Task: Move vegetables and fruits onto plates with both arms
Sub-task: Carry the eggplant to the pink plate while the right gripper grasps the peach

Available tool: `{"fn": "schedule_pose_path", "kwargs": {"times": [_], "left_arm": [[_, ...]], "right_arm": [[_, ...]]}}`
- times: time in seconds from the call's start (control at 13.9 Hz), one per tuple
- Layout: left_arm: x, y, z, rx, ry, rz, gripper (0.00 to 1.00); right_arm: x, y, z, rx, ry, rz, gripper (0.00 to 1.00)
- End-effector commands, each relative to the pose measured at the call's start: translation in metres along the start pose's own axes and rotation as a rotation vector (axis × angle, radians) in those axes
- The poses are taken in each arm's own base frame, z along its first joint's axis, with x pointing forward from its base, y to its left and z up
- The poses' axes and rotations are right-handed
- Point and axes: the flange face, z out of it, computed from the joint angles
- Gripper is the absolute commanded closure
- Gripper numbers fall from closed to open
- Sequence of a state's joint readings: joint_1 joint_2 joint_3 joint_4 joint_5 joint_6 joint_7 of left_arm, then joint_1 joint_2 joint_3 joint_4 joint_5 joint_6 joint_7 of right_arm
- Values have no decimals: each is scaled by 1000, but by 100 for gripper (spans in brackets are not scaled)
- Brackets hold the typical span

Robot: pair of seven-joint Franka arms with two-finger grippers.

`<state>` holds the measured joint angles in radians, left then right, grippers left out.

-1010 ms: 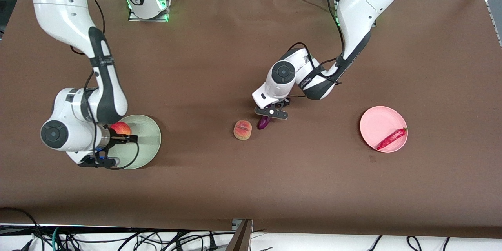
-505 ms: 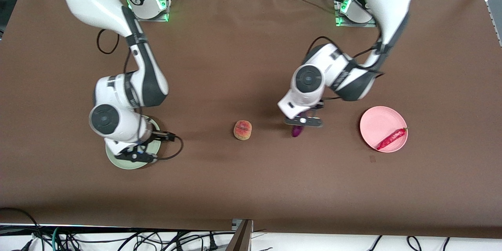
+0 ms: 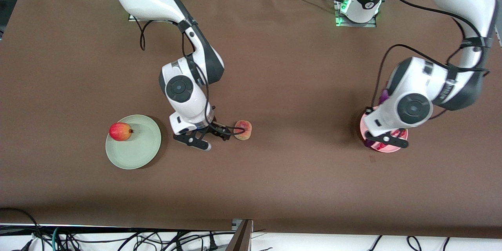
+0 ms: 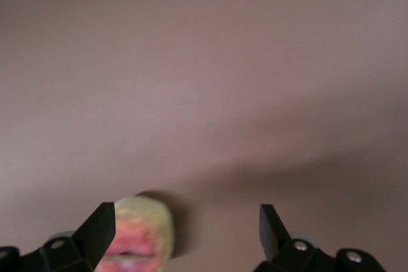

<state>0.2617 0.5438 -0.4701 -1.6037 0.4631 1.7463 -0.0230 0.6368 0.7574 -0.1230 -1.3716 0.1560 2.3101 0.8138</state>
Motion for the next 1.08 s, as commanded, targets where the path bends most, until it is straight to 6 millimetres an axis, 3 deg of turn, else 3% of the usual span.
{"fn": "schedule_pose_path", "kwargs": {"times": [0.0, 0.22, 0.36, 0.43, 0.5, 0.79, 1.01], "left_arm": [[0, -31, 47, -7, 8, 122, 100], [-6, -35, 87, -36, 55, 170, 100], [-6, -32, 87, -36, 55, 178, 94], [-6, -32, 88, -37, 53, 177, 58], [-6, -33, 88, -37, 55, 173, 1], [-6, -38, 80, -32, 66, 162, 0], [-11, -37, 47, -1, 101, 157, 0]], "right_arm": [[-21, -24, 1, 64, 2, 31, 0], [-52, -44, 23, 82, 17, -8, 0], [-62, -48, 37, 81, 26, -28, 0], [-65, -48, 44, 78, 30, -37, 0], [-67, -47, 50, 66, 36, -53, 0], [-70, -45, 65, 49, 66, -94, 0], [-79, -48, 80, 56, 72, -108, 0]]}}
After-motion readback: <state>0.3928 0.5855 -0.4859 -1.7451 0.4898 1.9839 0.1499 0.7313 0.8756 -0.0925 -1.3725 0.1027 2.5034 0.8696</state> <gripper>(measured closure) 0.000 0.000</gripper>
